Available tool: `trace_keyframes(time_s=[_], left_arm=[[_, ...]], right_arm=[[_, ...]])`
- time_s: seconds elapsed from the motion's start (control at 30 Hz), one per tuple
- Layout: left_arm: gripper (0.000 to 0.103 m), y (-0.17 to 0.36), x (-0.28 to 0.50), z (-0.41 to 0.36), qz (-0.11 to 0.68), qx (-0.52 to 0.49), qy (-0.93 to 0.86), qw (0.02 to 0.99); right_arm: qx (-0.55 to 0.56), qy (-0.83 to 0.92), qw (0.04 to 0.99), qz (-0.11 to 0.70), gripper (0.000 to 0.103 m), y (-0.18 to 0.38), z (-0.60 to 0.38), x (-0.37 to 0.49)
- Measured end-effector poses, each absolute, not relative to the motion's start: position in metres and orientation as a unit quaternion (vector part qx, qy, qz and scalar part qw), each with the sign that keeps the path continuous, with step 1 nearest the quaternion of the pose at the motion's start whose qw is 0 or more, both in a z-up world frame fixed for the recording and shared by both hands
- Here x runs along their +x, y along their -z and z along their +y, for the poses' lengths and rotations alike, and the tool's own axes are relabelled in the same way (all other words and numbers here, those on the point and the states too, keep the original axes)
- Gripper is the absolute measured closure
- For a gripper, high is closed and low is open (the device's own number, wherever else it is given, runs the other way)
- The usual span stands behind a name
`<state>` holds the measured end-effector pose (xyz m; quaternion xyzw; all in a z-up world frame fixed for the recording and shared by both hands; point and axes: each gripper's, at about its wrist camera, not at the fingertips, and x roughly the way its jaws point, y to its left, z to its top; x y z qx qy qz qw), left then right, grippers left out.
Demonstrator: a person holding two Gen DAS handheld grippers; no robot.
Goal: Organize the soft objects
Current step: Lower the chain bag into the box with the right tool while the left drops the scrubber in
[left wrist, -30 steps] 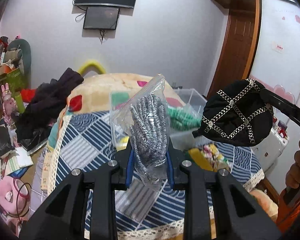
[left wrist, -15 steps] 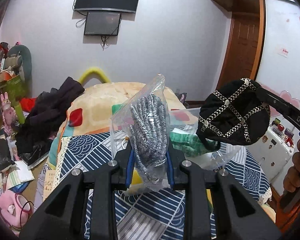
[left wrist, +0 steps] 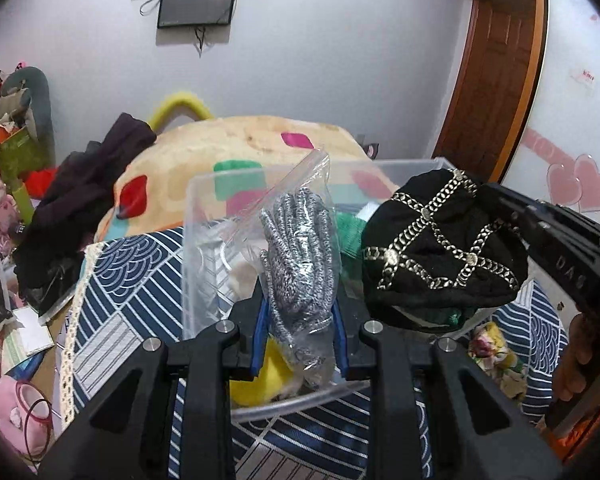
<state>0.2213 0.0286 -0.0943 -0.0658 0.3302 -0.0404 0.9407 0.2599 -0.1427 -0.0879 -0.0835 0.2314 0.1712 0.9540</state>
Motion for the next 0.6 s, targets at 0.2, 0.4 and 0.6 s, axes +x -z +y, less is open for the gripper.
trace_keyframes(time_s=[0.2, 0.4, 0.6], left_arm=[[0.076, 0.105, 0.230, 0.025, 0.337, -0.053, 0.034, 0.939], [0.056, 0.105, 0.224, 0.019, 0.339, -0.044, 0.033, 0.939], [0.052, 0.097, 0.210, 0.023, 0.334, -0.053, 0.036, 0.941]], right_arm=[[-0.102, -0.167, 0.940, 0.278, 0.095, 0.104, -0.135, 0.274], [-0.118, -0.171, 0.933, 0.294, 0.090, 0.107, -0.134, 0.274], [-0.085, -0.177, 0.932, 0.306, 0.083, 0.104, -0.149, 0.274]])
